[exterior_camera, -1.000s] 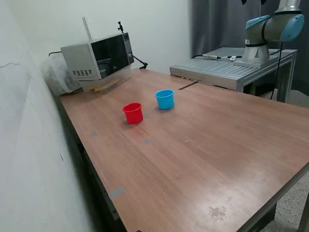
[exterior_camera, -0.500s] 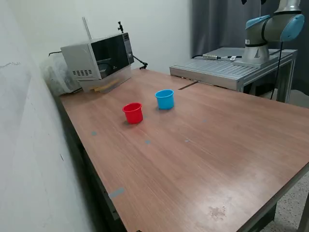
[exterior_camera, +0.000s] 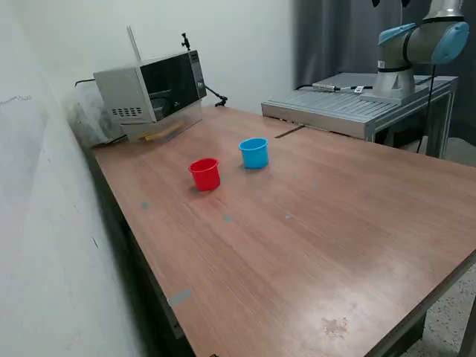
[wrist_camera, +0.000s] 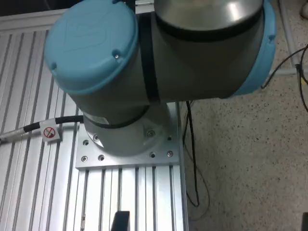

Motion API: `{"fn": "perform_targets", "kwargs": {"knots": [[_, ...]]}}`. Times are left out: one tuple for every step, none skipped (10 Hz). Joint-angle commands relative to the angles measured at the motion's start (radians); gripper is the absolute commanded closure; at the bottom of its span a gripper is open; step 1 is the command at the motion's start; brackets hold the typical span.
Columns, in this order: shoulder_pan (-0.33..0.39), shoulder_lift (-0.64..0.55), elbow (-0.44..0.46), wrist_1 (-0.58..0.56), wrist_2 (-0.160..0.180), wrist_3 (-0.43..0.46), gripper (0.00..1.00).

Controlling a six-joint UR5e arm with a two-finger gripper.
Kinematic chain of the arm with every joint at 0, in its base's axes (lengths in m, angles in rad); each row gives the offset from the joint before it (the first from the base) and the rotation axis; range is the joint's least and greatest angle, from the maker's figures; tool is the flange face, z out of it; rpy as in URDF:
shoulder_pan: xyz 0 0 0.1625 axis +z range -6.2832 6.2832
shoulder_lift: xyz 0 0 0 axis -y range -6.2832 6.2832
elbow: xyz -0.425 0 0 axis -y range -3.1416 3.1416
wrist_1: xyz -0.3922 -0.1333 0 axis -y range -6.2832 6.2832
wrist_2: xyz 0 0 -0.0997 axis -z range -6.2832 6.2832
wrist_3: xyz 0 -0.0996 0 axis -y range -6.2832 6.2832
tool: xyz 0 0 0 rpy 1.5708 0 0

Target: Place red objects in the red bin, and blue objects in the blue bin.

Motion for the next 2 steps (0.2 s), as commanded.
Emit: {"fn": "perform_targets", "kwargs": {"knots": [[0.0,0.0,0.0,0.0,0.0,0.0,0.0],[0.0,0.0,0.0,0.001,0.0,0.0,0.0]]}}
